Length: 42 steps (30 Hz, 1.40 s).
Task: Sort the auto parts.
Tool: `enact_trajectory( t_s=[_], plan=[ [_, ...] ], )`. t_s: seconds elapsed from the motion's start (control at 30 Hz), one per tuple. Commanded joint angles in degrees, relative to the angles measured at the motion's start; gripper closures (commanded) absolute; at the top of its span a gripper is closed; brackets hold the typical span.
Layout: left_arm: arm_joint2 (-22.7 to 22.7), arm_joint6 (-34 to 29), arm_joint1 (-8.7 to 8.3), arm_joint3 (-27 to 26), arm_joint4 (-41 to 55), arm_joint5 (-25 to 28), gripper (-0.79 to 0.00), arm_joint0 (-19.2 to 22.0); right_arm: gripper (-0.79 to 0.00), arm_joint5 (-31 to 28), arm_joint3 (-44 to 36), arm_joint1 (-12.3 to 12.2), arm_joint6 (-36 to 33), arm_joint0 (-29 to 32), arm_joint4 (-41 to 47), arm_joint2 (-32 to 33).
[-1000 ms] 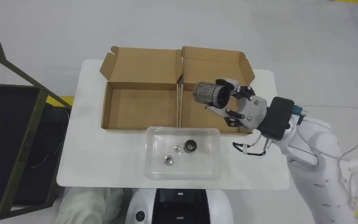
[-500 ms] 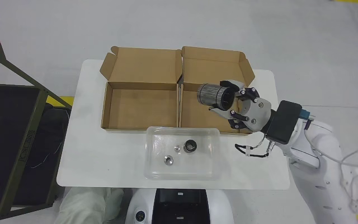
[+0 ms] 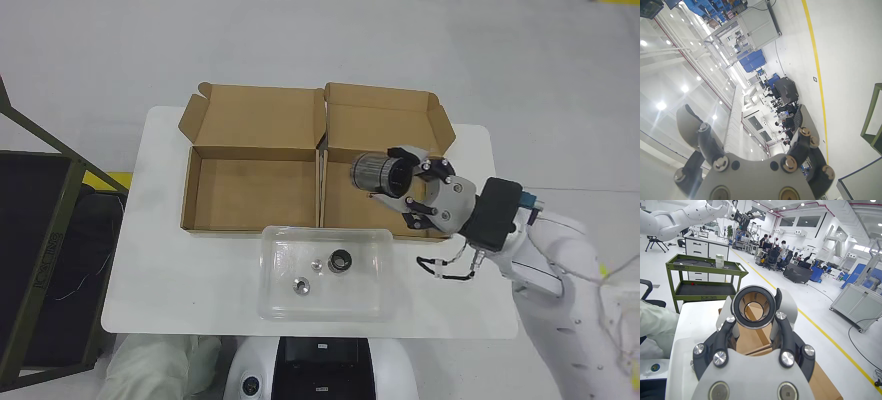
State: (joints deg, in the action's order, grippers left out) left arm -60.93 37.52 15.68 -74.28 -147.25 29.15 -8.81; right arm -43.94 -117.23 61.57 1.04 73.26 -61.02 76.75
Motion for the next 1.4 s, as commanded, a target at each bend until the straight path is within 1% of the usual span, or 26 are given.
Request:
enact_trajectory(
  t_s=[0.0,0.13,0.3,0.47,0.8,1.03,1.37],
  plan=[
    [0.0,0.0,0.0,0.0,0.0,0.0,-0.785,0.0,0.0,0.21,1.14,0.06,-0.17,-0.17,-0.16,-0.64],
    [0.0,0.0,0.0,0.0,0.0,0.0,-0.785,0.0,0.0,0.46,4.36,0.27,-0.21,-1.36,-0.33,-2.1],
    [0.0,0.0,0.0,0.0,0.0,0.0,-0.785,0.0,0.0,1.35,7.89,0.55,-2.94,-3.38,-0.4,-4.36],
    [0.0,0.0,0.0,0.0,0.0,0.0,-0.785,0.0,0.0,2.22,13.43,1.13,-5.55,-6.97,0.87,-7.58],
    [0.0,0.0,0.0,0.0,0.0,0.0,-0.785,0.0,0.0,5.99,24.18,2.88,-9.94,-14.33,2.33,-14.6],
    [0.0,0.0,0.0,0.0,0.0,0.0,-0.785,0.0,0.0,8.45,29.75,4.06,-12.72,-17.4,3.03,-18.43],
    [0.0,0.0,0.0,0.0,0.0,0.0,-0.785,0.0,0.0,11.88,36.1,5.46,-17.6,-20.51,3.64,-22.04]
  ],
)
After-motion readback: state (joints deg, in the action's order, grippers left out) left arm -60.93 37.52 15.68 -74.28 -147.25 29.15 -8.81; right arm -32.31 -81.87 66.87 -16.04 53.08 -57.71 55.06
